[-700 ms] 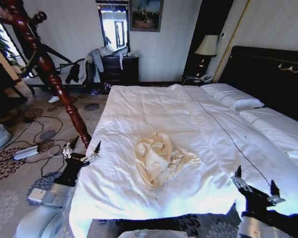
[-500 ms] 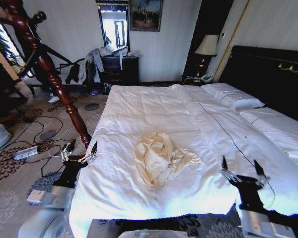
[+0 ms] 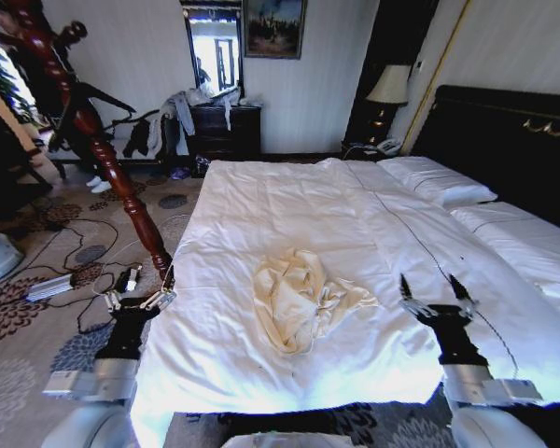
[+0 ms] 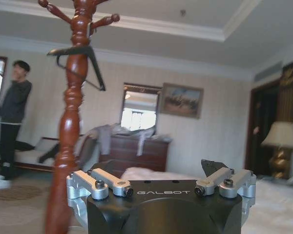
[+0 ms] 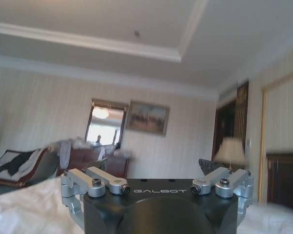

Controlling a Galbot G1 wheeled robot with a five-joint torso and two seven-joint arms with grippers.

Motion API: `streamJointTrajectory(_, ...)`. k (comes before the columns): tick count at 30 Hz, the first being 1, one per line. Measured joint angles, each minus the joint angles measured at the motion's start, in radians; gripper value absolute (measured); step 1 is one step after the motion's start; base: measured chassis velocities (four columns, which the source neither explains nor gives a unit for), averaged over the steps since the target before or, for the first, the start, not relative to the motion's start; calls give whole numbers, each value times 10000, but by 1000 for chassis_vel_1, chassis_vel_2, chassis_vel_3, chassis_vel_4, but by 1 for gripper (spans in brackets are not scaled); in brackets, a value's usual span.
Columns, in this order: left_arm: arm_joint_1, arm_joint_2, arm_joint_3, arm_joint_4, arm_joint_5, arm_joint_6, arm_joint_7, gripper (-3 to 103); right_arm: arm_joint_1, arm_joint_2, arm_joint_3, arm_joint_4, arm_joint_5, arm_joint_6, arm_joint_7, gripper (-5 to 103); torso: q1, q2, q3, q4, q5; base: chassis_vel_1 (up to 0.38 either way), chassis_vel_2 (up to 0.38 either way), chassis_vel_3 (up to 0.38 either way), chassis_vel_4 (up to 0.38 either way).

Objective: Pick up the clothes from the bed and hang them on the clothes hanger.

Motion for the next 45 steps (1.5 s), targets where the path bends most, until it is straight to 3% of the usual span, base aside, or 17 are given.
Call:
streamJointTrajectory(3,199,-182,30,267,654,-206,45,100,232,-58,-891,-220,1192,-478,366,100,0,-1,0,-1,5,0,0,0,0)
streamJointTrajectory(4,199,-182,30,267,654,-206,45,100,232,-58,-891,-220,1192,-478,366,100,0,-1,0,-1,5,0,0,0,0)
streamJointTrajectory(6,275,-253,19,338,877,-305,69,100,336,-448,-1353,-142,2415,-702,357,100,0,0,-1,-4,4,0,0,0,0)
streamJointTrajectory(8,342,-390,6,542,1321,-585,92,100,604,-1381,-1813,-117,4098,-1007,466,100,0,0,0,3,0,0,0,0,0)
streamJointTrajectory(9,342,-390,6,542,1321,-585,92,100,604,-1381,-1813,-117,4098,-1007,466,100,0,0,0,3,0,0,0,0,0)
streamJointTrajectory(11,430,-574,7,807,1837,-827,94,100,974,-2118,-2255,99,5960,-1812,1462,100,1,-1,1,-1,7,0,0,0,0)
streamJointTrajectory(13,490,-760,15,1172,2148,-1044,-25,100,1659,-2774,-2594,484,8362,-3402,3709,100,0,0,0,2,-1,0,0,0,0)
streamJointTrajectory(14,490,-760,15,1172,2148,-1044,-25,100,1659,-2774,-2594,484,8362,-3402,3709,100,0,0,0,2,-1,0,0,0,0)
streamJointTrajectory(15,511,-812,15,1315,2198,-1115,-81,100,1926,-2926,-2718,534,9115,-3829,4430,100,0,0,0,2,0,0,0,0,0)
streamJointTrajectory(17,625,-944,6,1674,2314,-1338,-171,100,2435,-3231,-3125,312,9786,-4326,5159,100,1,-1,1,2,-1,0,0,0,0)
streamJointTrajectory(23,1063,-1152,-85,2156,2482,-1887,-255,100,3393,-3048,-4420,-428,9923,-4452,5280,100,1,0,1,1,3,0,0,0,0)
streamJointTrajectory(29,1088,-1163,-330,2215,2412,-1913,-396,100,3979,-2544,-5915,-1046,9239,-4471,4800,100,0,0,1,0,0,0,0,0,0)
streamJointTrajectory(36,1031,-1160,-376,2152,2376,-1800,-445,100,4228,-2391,-6555,-1706,8657,-4553,4445,102,0,0,1,-1,1,0,0,0,0)
streamJointTrajectory(45,970,-1122,-376,2128,2249,-1765,-472,100,4296,-2201,-6751,-2142,8331,-4481,4165,66,0,0,0,-1,1,0,0,0,0)
